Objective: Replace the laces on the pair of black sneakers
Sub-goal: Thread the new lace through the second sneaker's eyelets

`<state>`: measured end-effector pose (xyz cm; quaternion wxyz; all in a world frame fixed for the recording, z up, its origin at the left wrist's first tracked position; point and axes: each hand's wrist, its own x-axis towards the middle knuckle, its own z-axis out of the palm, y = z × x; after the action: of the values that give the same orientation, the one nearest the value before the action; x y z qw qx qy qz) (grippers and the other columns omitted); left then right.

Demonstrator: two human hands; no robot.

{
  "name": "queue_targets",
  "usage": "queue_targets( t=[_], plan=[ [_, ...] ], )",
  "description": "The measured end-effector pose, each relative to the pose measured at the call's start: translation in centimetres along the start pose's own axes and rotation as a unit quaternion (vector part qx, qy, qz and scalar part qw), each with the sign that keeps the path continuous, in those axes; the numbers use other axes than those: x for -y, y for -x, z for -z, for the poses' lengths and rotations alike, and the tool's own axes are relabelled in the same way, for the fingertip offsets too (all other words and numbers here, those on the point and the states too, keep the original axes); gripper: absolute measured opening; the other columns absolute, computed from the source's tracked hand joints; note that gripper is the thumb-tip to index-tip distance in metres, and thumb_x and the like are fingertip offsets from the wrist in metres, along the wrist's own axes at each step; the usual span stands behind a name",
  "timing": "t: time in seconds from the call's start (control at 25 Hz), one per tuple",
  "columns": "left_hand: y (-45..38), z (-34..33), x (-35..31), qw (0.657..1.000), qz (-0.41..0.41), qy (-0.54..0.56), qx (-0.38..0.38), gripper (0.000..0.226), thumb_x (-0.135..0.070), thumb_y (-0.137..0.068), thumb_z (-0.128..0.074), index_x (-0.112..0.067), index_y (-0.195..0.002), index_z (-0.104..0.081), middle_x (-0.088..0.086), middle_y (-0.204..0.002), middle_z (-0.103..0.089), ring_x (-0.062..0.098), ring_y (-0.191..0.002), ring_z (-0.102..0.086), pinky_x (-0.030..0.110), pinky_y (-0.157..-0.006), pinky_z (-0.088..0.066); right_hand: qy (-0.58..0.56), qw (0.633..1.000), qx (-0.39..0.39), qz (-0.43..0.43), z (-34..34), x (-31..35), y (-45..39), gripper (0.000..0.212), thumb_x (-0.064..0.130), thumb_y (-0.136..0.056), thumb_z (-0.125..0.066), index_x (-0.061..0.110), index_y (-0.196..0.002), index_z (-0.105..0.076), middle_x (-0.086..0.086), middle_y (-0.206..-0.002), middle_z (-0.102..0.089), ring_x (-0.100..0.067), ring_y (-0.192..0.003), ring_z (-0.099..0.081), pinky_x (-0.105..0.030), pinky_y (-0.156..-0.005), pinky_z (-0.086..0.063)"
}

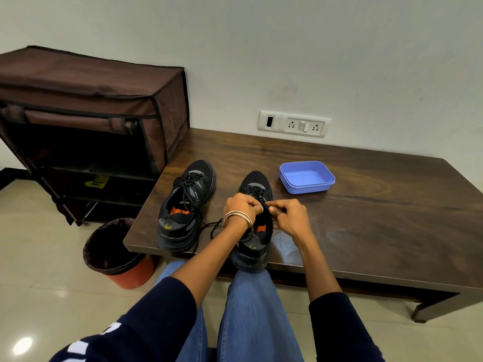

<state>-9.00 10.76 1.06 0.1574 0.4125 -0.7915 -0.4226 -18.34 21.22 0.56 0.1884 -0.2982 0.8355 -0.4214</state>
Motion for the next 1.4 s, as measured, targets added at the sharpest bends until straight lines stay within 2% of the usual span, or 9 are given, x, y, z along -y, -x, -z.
queue_targets(
  t=[0.12,0.32,0.44,0.68,0.92,1.04,1.12,1.28,1.4],
  plan=[
    [0.1,-0.3,0.1,0.999,0.017,0.027,-0.008,0.003,-0.022,-0.077,-0.075,-0.023,-0.078,-0.078,0.003,-0.082,-0.073,0.021,-0.081,-0.067,0.034,-0.077,-0.056,-0.024,1.0,-0.011,-0.016,-0.1,0.0,-0.2,0.019,0.01,-0.09,-0.066,0.02,-0.102,-0.076,-0.004,-0.091,-0.073,-0.019,-0.081,-0.072,-0.04,-0.069,-0.062],
    [0.6,-0.8,0.6,0.982,0.069,0.176,-0.013,0.007,-0.018,-0.076,-0.077,-0.019,-0.083,-0.078,0.001,-0.083,-0.071,0.022,-0.084,-0.067,0.038,-0.077,-0.058,-0.089,0.995,-0.023,-0.031,-0.1,-0.2,0.2,0.014,0.007,-0.088,-0.069,0.012,-0.099,-0.076,-0.007,-0.085,-0.073,-0.02,-0.079,-0.072,-0.041,-0.067,-0.062],
    [0.6,-0.5,0.3,0.975,0.09,0.203,0.005,0.009,-0.013,-0.076,-0.077,-0.013,-0.085,-0.078,0.005,-0.082,-0.071,0.021,-0.082,-0.065,0.03,-0.075,-0.055,-0.103,0.994,-0.022,-0.034,0.1,0.0,0.2,0.014,0.005,-0.087,-0.069,0.01,-0.099,-0.075,-0.008,-0.086,-0.073,-0.02,-0.08,-0.072,-0.04,-0.066,-0.062],
    [0.1,0.0,-0.3,0.979,0.105,0.174,0.033,0.01,-0.011,-0.073,-0.078,-0.012,-0.083,-0.078,0.001,-0.068,-0.065,0.015,-0.065,-0.059,0.025,-0.064,-0.052,-0.118,0.992,-0.01,-0.035,0.3,-0.2,-0.1,0.014,0.003,-0.085,-0.071,0.009,-0.098,-0.075,-0.01,-0.083,-0.073,-0.022,-0.079,-0.073,-0.04,-0.064,-0.062],
    [0.8,-0.9,0.4,0.977,0.087,0.194,-0.021,0.007,-0.018,-0.077,-0.076,-0.019,-0.083,-0.078,0.0,-0.083,-0.073,0.017,-0.081,-0.066,0.024,-0.068,-0.053,-0.123,0.992,-0.022,-0.027,-0.1,-0.4,0.3,0.011,0.009,-0.085,-0.073,0.013,-0.095,-0.076,-0.006,-0.084,-0.073,-0.016,-0.079,-0.072,-0.037,-0.066,-0.062],
    [1.1,-1.1,0.4,0.972,0.092,0.209,-0.045,0.008,-0.019,-0.077,-0.076,-0.019,-0.085,-0.078,0.0,-0.085,-0.073,0.015,-0.082,-0.067,0.02,-0.063,-0.049,-0.112,0.993,-0.02,-0.021,-0.2,-0.3,0.2,0.012,0.011,-0.084,-0.074,0.013,-0.096,-0.076,-0.006,-0.085,-0.073,-0.017,-0.081,-0.072,-0.038,-0.067,-0.062],
    [1.1,-0.9,0.4,0.973,0.09,0.209,-0.047,0.007,-0.018,-0.077,-0.076,-0.019,-0.084,-0.078,-0.001,-0.085,-0.073,0.014,-0.083,-0.067,0.019,-0.064,-0.049,-0.094,0.995,-0.026,-0.02,-0.3,0.0,0.1,0.013,0.012,-0.083,-0.075,0.012,-0.096,-0.076,-0.005,-0.085,-0.073,-0.018,-0.08,-0.072,-0.039,-0.065,-0.062],
    [0.8,-0.8,0.2,0.986,0.075,0.146,-0.023,0.005,-0.018,-0.074,-0.079,-0.022,-0.077,-0.077,-0.002,-0.081,-0.073,0.016,-0.08,-0.068,0.03,-0.074,-0.058,-0.064,0.997,-0.035,-0.02,-0.4,0.1,0.0,0.014,0.014,-0.082,-0.076,0.012,-0.096,-0.076,-0.006,-0.086,-0.073,-0.02,-0.079,-0.072,-0.04,-0.063,-0.062],
    [0.8,-0.8,0.2,0.99,0.06,0.128,-0.026,0.005,-0.018,-0.077,-0.076,-0.021,-0.081,-0.078,-0.003,-0.083,-0.072,0.015,-0.08,-0.066,0.029,-0.075,-0.056,-0.046,0.998,-0.039,-0.019,-0.4,0.3,0.2,0.013,0.013,-0.083,-0.075,0.011,-0.096,-0.076,-0.008,-0.088,-0.072,-0.021,-0.08,-0.071,-0.041,-0.065,-0.062]
  ],
)
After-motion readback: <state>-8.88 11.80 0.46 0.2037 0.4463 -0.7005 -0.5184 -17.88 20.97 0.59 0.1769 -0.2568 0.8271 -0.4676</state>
